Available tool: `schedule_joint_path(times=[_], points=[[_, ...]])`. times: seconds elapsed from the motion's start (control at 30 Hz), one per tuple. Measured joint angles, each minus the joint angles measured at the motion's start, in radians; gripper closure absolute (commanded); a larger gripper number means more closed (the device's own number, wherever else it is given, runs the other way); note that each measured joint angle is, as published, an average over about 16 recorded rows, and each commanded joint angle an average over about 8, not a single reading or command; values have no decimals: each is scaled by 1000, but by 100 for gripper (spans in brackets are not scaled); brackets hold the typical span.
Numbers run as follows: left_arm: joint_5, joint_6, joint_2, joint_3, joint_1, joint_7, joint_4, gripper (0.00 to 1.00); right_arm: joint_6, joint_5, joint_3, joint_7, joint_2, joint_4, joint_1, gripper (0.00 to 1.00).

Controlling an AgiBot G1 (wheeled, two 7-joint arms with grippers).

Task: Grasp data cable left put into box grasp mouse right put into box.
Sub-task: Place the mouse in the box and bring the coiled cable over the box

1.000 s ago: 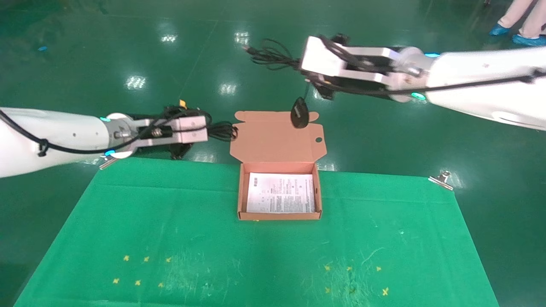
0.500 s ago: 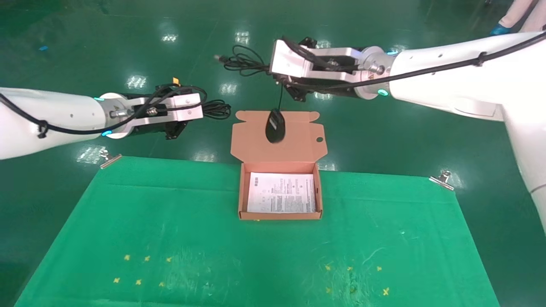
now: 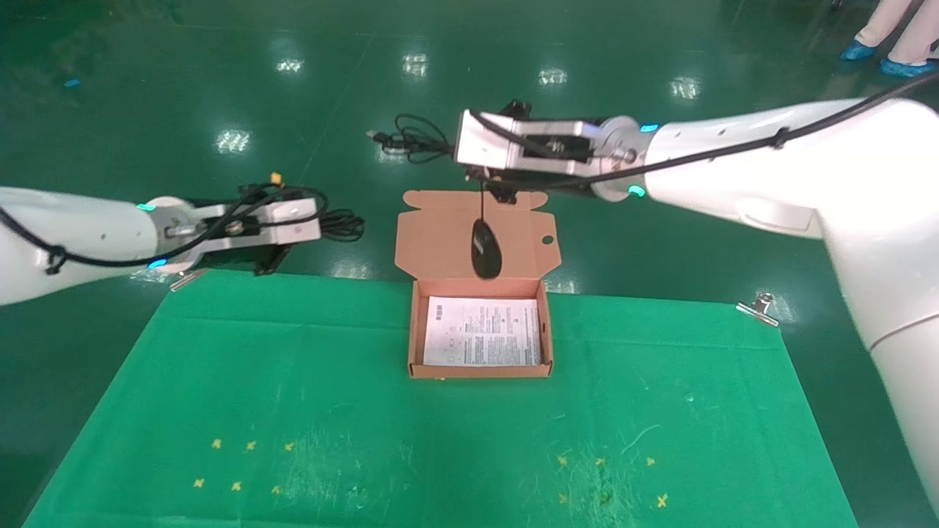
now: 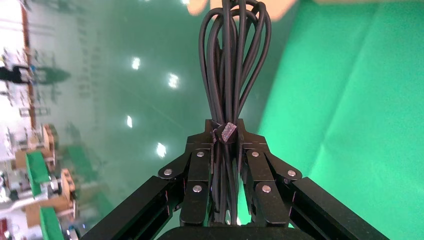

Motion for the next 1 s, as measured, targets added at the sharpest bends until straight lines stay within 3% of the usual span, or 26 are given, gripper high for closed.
schedule_joint_path(times=[0.47,1.0], points=[[135,93,-73,8,37,-165,-125,100,61,143,-146,-35,-28,-76,-47,100],[167,113,-82,8,49,-209,-171,100,170,321,-360,84,-31,-139,-89,100]])
